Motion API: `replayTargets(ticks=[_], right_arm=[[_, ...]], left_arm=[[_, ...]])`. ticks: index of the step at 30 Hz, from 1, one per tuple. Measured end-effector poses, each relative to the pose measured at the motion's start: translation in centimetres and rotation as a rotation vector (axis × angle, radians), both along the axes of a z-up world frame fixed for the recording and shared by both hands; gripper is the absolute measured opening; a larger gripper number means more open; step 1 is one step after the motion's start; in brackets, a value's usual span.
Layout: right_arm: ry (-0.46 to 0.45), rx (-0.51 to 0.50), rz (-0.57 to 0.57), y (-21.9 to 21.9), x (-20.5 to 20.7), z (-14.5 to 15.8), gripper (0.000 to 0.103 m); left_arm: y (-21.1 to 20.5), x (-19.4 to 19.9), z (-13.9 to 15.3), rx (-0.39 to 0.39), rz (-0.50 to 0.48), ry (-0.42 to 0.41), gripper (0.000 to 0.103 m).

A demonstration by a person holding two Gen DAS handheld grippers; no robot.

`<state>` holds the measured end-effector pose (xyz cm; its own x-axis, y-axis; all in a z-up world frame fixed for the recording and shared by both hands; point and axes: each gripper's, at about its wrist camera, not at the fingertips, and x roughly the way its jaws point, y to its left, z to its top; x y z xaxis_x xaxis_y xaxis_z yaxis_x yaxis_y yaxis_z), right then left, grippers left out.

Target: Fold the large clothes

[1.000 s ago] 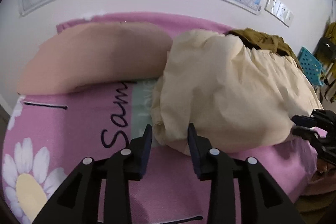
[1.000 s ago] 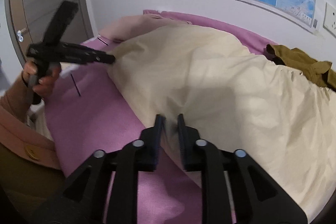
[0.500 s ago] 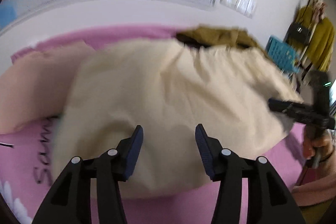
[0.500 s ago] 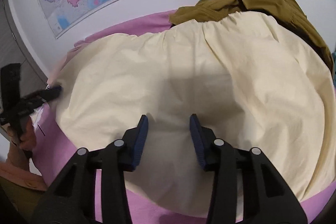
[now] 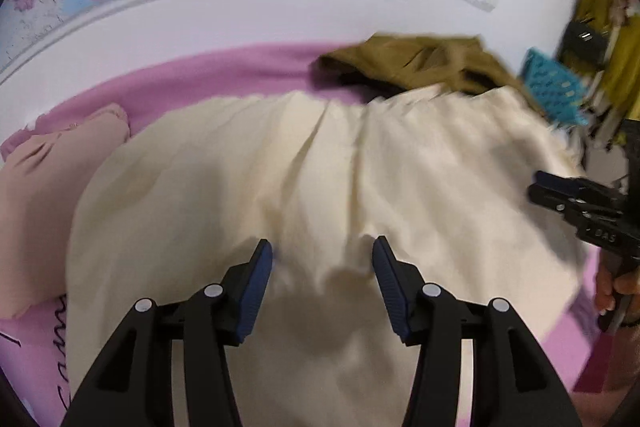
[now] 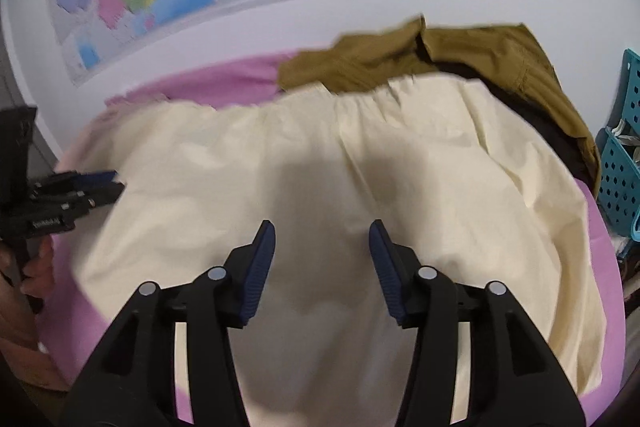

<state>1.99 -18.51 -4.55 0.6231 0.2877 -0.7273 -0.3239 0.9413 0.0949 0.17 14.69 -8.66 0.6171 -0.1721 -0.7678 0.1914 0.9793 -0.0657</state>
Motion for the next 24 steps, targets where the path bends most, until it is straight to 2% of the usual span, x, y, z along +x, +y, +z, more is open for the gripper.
replayTargets(ticks=[1, 3, 6, 9, 11, 13, 16, 20, 22, 24], right_arm=[[0.018, -0.001, -0.023, -0.7, 0.7, -0.6, 0.029], [0.062, 0.060, -0.046, -2.1, 1.6, -1.0, 0.025], [0.051, 0.102, -0.047, -2.9, 1.6, 0.1, 0.029], [-0.021, 0.134, -0.034, -3.1, 1.3, 2.3, 0.040], [-0.050, 0.108, -0.058, -3.2, 2.4, 3.1, 0.042], [-0.031, 0.108, -0.078, -3.5, 3.9, 2.8, 0.042], [0.022, 0.088, -0.132, -4.3, 5.7, 1.5, 0.039], [0.070, 0.108, -0.171, -5.8, 6.3, -0.1, 0.037], [0.054, 0.115, -0.178, -6.4, 5.2, 0.5, 0.038], [0.002, 0.111, -0.167, -6.9, 3.3, 1.6, 0.040]], left_arm=[[0.0, 0.6, -0.3, 0.008, 0.013, 0.015, 0.048], [0.5, 1.3, -0.4, 0.002, 0.018, 0.031, 0.044], [1.1, 1.5, 0.6, -0.019, 0.021, 0.044, 0.042], [1.2, 0.8, 3.5, -0.005, 0.014, -0.087, 0.048], [1.2, 1.3, 4.1, 0.006, 0.018, -0.102, 0.049], [1.4, 2.7, 3.9, 0.015, 0.035, -0.074, 0.049], [2.2, 4.5, 2.1, 0.019, 0.078, 0.012, 0.045], [3.1, 4.4, 1.1, 0.004, 0.082, 0.028, 0.043], [3.3, 4.3, 1.1, 0.009, 0.088, 0.032, 0.042], [3.3, 4.2, 1.5, 0.014, 0.093, 0.024, 0.042]])
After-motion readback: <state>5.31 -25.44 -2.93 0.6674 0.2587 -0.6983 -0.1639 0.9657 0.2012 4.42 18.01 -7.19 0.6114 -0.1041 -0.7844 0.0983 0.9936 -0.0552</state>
